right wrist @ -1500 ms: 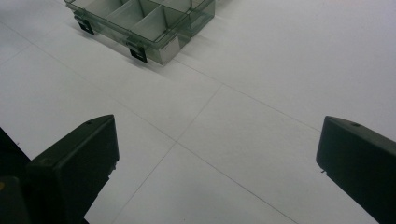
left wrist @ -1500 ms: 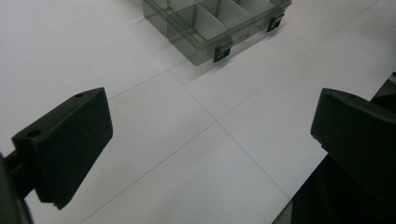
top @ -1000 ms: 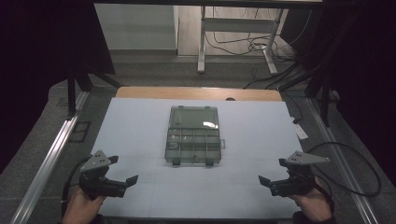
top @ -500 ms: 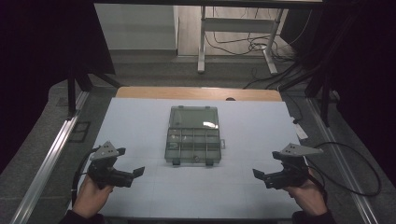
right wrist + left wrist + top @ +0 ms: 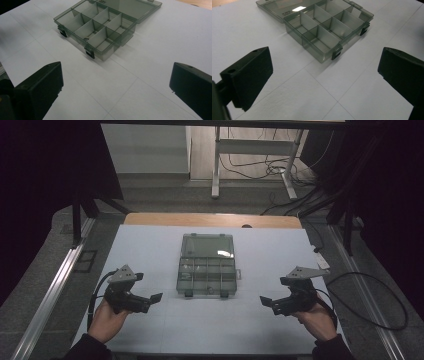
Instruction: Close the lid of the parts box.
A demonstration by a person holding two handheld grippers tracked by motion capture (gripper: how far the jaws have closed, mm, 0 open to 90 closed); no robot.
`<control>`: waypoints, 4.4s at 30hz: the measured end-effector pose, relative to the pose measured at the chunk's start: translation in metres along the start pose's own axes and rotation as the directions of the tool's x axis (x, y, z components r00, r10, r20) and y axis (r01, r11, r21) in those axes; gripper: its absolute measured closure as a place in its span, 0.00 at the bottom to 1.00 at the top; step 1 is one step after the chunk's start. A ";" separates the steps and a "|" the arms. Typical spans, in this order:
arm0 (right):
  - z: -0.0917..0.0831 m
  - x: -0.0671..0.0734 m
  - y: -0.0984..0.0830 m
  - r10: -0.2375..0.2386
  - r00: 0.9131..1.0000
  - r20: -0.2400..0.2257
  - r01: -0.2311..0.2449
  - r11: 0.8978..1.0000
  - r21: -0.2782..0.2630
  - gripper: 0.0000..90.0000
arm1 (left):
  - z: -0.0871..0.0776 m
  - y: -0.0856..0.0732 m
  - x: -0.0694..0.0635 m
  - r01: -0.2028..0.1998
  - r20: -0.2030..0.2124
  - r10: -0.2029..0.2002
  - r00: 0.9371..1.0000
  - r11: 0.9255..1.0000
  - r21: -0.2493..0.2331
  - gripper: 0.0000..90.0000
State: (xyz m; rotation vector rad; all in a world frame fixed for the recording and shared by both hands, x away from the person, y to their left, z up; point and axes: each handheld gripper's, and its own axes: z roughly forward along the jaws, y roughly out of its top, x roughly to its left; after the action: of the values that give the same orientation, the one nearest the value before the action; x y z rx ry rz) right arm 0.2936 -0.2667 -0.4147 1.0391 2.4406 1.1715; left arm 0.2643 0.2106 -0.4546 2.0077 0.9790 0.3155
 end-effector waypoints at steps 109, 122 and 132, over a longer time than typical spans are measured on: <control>0.184 -0.063 0.108 0.066 0.992 0.105 -0.076 0.993 0.093 0.00 | 0.122 0.061 0.053 -0.035 0.061 0.031 0.998 0.998 0.061 0.00; 0.203 -0.073 0.119 0.086 0.987 0.132 -0.107 0.982 0.156 0.00 | 0.135 0.068 0.052 -0.031 0.028 0.028 0.999 0.995 0.094 0.00; 0.220 -0.080 0.120 0.063 0.986 0.155 -0.096 0.971 0.219 0.00 | 0.134 0.064 0.055 0.003 0.015 -0.004 1.000 0.996 0.084 0.00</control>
State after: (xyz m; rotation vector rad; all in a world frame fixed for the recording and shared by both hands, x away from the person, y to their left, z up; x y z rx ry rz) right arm 0.5177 -0.1421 -0.4733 1.2496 2.4762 0.8191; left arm 0.4065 0.1518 -0.4920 2.0811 1.0010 0.2603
